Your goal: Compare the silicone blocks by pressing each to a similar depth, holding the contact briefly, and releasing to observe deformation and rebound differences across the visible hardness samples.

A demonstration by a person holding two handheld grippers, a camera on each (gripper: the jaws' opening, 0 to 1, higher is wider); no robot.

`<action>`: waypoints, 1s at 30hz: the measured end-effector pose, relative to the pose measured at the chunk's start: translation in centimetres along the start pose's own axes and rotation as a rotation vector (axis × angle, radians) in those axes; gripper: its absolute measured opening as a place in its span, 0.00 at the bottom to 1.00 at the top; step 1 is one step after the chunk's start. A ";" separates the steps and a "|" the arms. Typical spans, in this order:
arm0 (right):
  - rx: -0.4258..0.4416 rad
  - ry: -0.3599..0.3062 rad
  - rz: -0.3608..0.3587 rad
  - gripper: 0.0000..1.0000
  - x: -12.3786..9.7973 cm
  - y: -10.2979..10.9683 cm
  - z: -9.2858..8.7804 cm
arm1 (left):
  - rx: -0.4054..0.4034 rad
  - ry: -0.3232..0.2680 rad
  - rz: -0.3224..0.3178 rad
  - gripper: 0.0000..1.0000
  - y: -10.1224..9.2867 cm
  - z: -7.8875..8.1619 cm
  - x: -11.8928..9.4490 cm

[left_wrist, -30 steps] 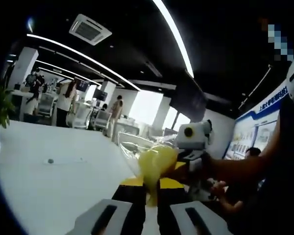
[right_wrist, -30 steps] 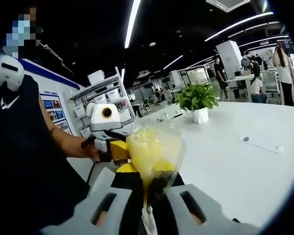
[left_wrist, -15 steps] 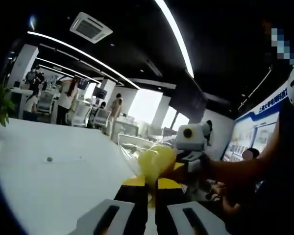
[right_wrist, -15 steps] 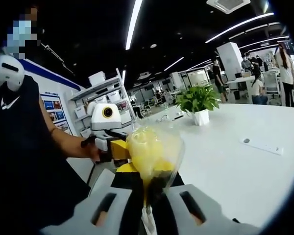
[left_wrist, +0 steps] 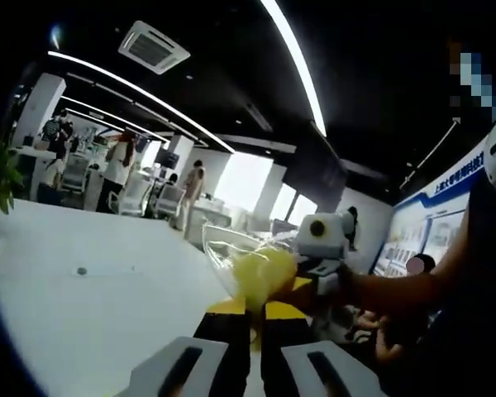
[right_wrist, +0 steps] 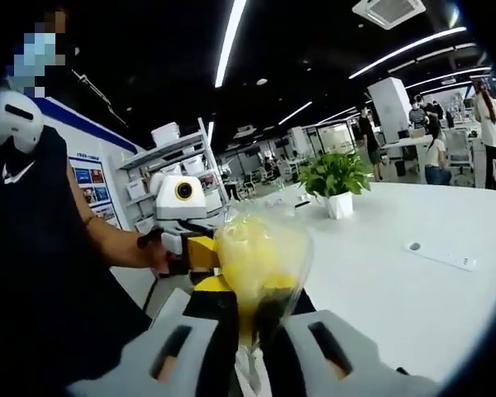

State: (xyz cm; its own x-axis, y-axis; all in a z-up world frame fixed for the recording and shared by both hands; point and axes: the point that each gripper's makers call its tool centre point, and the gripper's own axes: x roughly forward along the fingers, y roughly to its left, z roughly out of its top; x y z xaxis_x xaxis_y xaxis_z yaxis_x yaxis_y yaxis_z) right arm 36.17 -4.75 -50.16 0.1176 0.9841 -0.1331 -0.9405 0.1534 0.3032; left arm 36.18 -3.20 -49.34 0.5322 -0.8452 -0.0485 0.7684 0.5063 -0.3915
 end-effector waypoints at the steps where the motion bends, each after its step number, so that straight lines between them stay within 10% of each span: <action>1: 0.001 0.001 -0.001 0.05 0.0 -0.1 0.0 | -0.004 0.000 -0.002 0.00 0.0 0.0 0.0; 17: -0.007 -0.057 -0.039 0.20 -0.6 -1.0 1.0 | -0.057 -0.019 -0.019 0.00 -0.1 0.6 0.4; 30: -0.087 -0.182 -0.230 0.96 -2.8 -4.1 3.6 | -0.114 -0.029 -0.021 0.00 0.6 1.2 0.3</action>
State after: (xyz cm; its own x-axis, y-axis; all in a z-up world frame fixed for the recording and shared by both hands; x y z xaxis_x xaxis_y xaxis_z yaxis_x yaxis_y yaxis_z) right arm 40.85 -7.83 -47.62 0.3786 0.9254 -0.0148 -0.9055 0.3737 0.2013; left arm 37.19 -2.92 -48.43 0.5278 -0.8492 -0.0135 0.7347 0.4645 -0.4943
